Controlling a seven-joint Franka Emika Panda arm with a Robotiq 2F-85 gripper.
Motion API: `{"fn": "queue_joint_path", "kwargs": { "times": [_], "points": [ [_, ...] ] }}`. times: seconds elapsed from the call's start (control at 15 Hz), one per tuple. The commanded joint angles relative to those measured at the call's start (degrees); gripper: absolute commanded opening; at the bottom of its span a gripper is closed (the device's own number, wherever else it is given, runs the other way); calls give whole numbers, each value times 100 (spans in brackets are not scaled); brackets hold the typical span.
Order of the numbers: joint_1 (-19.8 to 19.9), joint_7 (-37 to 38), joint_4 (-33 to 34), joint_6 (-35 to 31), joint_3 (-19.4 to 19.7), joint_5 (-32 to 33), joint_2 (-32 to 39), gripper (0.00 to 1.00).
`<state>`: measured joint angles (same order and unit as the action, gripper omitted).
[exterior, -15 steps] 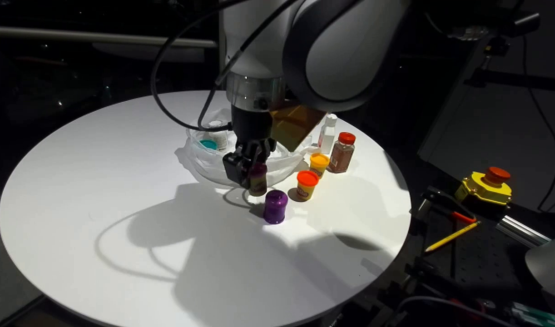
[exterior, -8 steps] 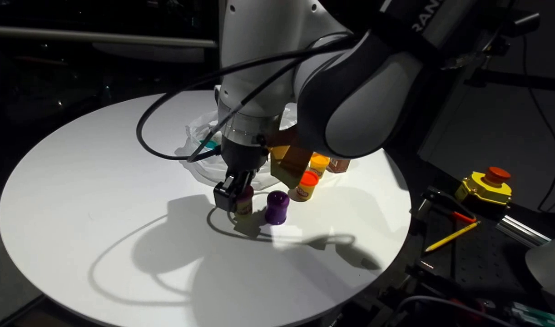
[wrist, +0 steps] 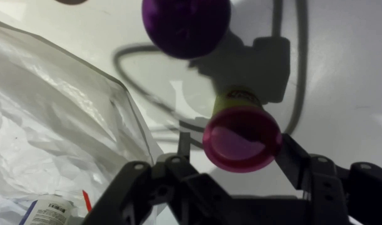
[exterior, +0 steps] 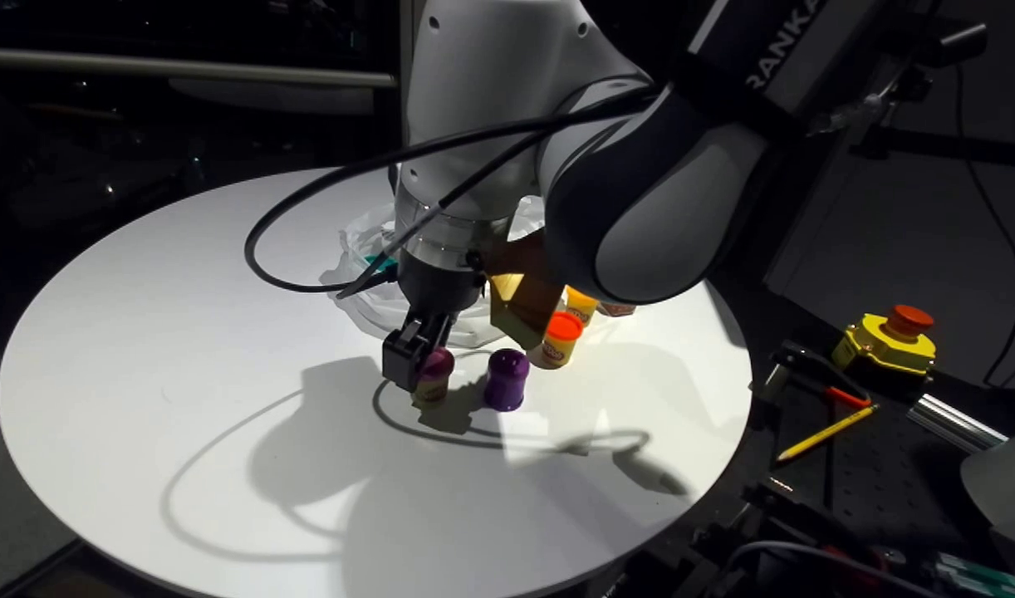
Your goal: Pick up the bottles and containers from the plastic bag and put them on the table.
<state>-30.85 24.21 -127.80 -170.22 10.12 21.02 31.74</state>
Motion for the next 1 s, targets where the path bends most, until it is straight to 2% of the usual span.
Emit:
{"fn": "queue_joint_path", "kwargs": {
  "times": [0.0, 0.33, 0.47, 0.6, 0.67, 0.8, 0.93],
  "points": [
    [-154, -123, -24, -45, 180, -142, -159, 100],
    [-247, 151, 255, 731, 401, -237, -573, 100],
    [-189, 363, 476, 1352, 427, -151, -642, 100],
    [26, 377, 701, 2420, 242, -247, -723, 100],
    [179, 391, 542, 1795, 97, 38, -627, 100],
    [278, 437, 669, 2271, 20, 48, -678, 100],
    [290, 455, 685, 2323, 14, 47, -676, 100]
  ]
}}
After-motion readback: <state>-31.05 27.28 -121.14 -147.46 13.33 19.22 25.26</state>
